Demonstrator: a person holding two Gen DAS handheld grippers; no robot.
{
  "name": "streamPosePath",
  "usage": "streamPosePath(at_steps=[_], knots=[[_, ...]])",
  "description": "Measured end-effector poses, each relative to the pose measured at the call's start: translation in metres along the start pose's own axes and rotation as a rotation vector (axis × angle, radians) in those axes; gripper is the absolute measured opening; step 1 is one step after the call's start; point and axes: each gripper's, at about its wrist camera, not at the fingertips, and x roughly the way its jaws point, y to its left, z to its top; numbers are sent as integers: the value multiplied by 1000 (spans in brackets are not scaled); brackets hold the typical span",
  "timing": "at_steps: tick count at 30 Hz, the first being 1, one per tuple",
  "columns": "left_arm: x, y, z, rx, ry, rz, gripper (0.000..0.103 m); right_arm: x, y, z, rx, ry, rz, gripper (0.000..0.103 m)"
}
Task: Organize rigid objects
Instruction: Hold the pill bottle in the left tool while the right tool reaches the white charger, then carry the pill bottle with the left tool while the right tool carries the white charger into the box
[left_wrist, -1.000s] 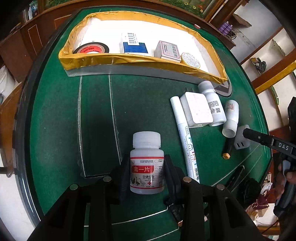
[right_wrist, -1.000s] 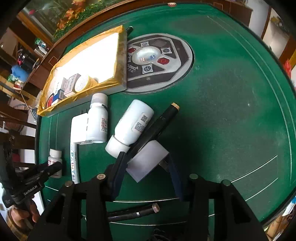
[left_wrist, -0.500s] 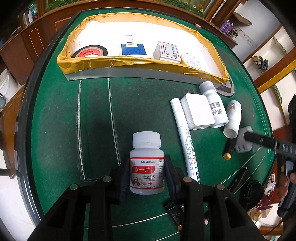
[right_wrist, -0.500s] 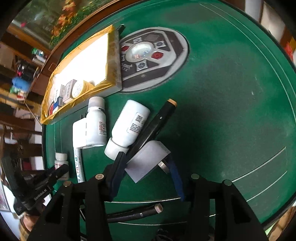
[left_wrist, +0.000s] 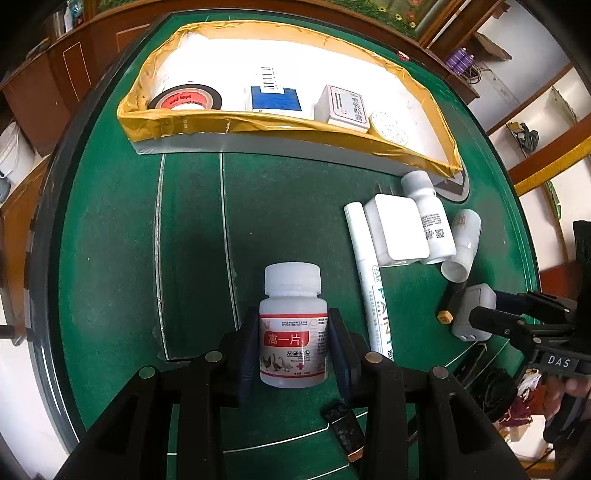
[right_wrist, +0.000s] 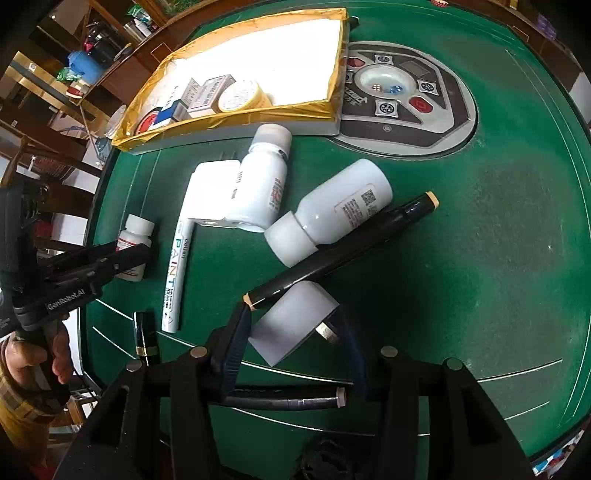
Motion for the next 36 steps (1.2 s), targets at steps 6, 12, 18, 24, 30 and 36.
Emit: streamPosePath(at_steps=[6,12,18,24,30,36], knots=[[-2,-2,-4,1,-10,4,37,7,1,-4,-3,8,-11,49],[-11,4,-7,-15,-29,-18,37,3,11,-6,-26,-22,-33,48],[-18,13,-8,-30,-40,-18,37,-11,25,-1,-50,-78,-13,48],[-36,18,-9,-39,-72,-16,37,-23,40,12,-81,-128,5,48],[-55,24,-2,-50,-104,-20,37,-24,56,20,-123,-136,15,48],[-70,25,8,-61,-139,-29,37,-27,69,28,-163,-130,14,48]])
